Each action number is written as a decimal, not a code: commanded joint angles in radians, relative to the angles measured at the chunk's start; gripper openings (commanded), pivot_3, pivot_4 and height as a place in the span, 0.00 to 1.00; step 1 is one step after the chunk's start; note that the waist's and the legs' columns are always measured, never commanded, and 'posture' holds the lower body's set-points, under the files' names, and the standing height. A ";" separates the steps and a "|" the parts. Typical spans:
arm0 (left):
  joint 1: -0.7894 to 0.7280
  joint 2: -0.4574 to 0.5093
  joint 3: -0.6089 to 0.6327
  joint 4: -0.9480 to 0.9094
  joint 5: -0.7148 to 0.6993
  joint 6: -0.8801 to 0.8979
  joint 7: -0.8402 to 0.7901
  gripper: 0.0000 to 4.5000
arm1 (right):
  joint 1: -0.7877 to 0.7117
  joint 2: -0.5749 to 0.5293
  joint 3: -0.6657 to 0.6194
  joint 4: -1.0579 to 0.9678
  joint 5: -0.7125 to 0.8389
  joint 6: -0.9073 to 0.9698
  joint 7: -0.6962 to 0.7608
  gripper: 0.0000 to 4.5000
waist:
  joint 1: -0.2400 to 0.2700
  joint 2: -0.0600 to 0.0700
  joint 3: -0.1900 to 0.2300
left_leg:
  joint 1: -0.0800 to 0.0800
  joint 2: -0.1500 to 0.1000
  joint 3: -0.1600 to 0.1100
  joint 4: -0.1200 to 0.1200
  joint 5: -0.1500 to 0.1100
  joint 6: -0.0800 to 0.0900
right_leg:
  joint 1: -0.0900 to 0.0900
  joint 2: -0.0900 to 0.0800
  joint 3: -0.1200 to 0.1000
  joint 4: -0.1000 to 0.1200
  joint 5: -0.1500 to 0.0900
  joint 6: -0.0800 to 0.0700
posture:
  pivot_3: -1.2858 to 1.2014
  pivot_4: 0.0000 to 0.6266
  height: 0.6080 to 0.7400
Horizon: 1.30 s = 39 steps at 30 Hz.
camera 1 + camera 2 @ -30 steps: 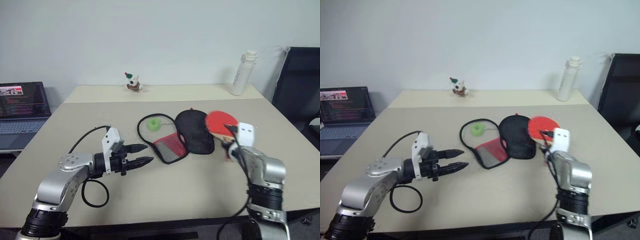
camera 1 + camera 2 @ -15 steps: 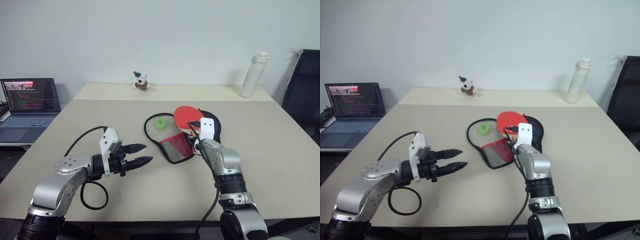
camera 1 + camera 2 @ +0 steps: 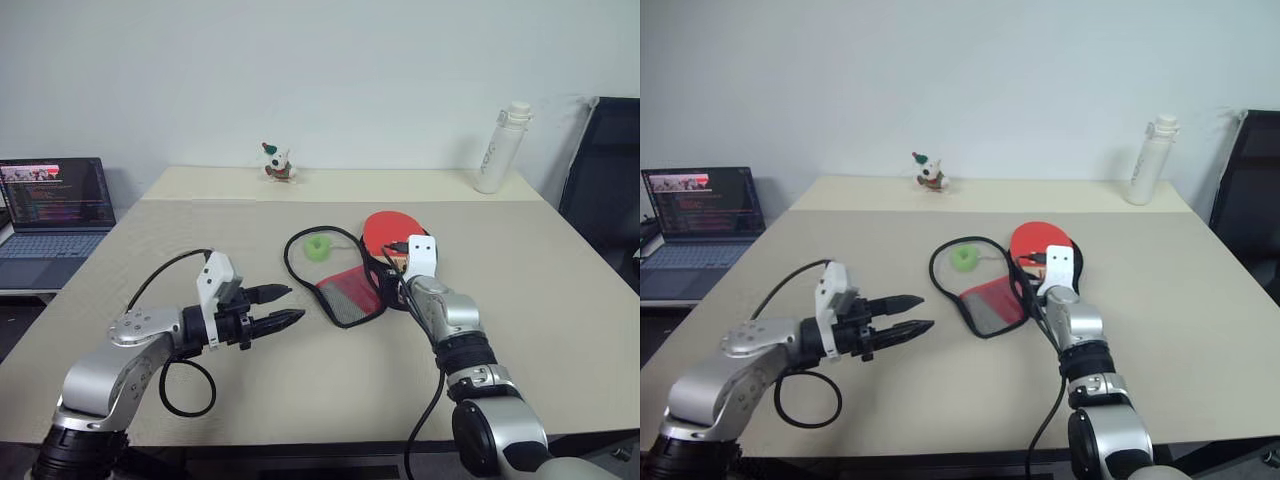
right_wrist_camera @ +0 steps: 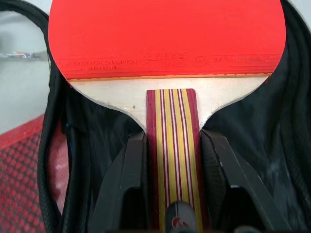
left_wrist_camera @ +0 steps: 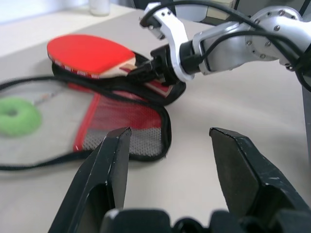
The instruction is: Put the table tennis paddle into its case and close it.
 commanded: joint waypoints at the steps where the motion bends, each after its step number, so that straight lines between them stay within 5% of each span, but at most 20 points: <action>1: -0.016 0.011 0.030 -0.016 -0.014 -0.012 -0.002 0.63 | -0.035 -0.023 0.012 0.010 -0.018 -0.052 -0.007 0.25 | -0.002 0.000 0.000 | 0.000 0.000 0.000 0.000 0.000 0.000 | 0.000 0.000 0.000 0.000 0.000 0.000 | 0.52 0.24 1.00; 25: -0.021 0.002 0.015 -0.014 -0.007 -0.014 -0.001 0.63 | 0.001 -0.046 -0.009 -0.053 0.005 0.090 -0.021 0.25 | -0.004 0.000 0.000 | 0.000 0.000 0.000 0.000 0.000 0.000 | 0.000 0.000 0.000 0.000 0.000 0.000 | 0.52 0.24 1.00; 35: -0.008 0.000 0.017 -0.007 -0.001 -0.022 0.001 0.63 | 0.023 -0.029 0.000 -0.143 0.021 0.145 -0.024 0.99 | -0.004 0.000 0.000 | 0.000 0.000 0.000 0.000 0.000 0.000 | 0.000 0.000 0.000 0.000 0.000 0.000 | 0.52 0.24 1.00; 39: -0.005 -0.003 0.018 -0.003 0.002 -0.025 0.006 0.63 | 0.045 -0.037 0.000 -0.202 0.024 0.174 -0.007 0.99 | -0.004 0.000 0.000 | 0.000 0.000 0.000 0.000 0.000 0.000 | 0.000 0.000 0.000 0.000 0.000 0.000 | 0.52 0.24 1.00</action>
